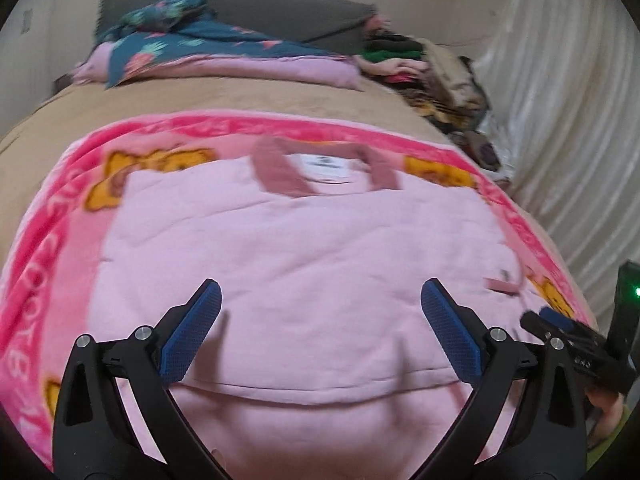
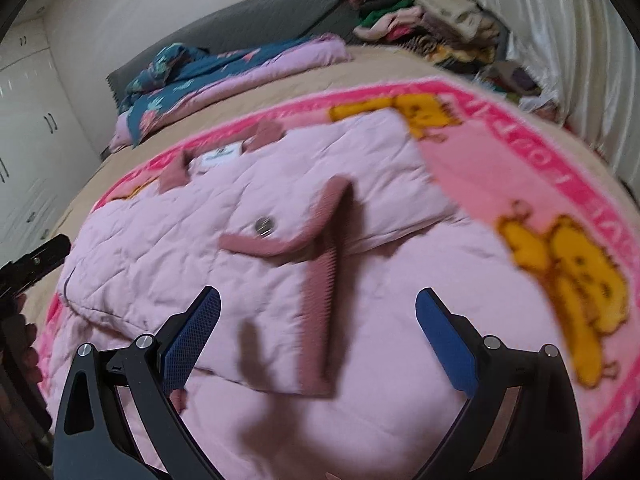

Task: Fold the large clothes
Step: 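Grasp the ribbed cuff with the right tool, lay it flat, release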

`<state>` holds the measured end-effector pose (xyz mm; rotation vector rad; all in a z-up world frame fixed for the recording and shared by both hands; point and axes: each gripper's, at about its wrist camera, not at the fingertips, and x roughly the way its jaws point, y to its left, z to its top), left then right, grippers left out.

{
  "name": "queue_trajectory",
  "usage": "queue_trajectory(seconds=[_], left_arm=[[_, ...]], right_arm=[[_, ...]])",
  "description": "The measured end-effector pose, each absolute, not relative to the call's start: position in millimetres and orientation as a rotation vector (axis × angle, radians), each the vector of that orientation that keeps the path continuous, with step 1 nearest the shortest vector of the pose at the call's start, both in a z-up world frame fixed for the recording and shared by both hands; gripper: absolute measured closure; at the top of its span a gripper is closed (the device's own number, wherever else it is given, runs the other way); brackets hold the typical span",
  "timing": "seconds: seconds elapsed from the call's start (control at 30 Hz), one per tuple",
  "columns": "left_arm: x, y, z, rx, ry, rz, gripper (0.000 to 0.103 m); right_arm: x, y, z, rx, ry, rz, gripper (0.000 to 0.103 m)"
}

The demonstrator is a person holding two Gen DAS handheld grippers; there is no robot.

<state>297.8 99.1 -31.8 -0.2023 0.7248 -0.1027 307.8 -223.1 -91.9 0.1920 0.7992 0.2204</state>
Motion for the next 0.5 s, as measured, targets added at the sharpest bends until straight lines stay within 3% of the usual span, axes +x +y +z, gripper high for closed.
queue_trajectory(seconds=[0.2, 0.27, 0.37, 0.43, 0.5], left_arm=[[301.6, 140.6, -37.1, -0.274, 0.729, -0.025, 0.01], [302.2, 147.3, -38.6, -0.285, 0.732, -0.005, 0.01], [304.0, 155.2, -39.9, -0.289, 0.734, 0.022, 0.01], [305.0, 161.1, -40.3, -0.308, 0.733, 0.029, 0.01], [304.9, 166.5, -39.9, -0.331, 0.726, 0.029, 0.01]], right_arm=[[324.0, -212.1, -110.6, 0.266, 0.86, 0.262, 0.006], [325.4, -209.3, -112.8, 0.281, 0.86, 0.299, 0.025], [322.1, -201.2, -105.8, 0.252, 0.827, 0.345, 0.071], [318.2, -196.3, -93.9, 0.214, 0.781, 0.374, 0.082], [314.5, -190.2, -76.0, 0.134, 0.716, 0.369, 0.084]])
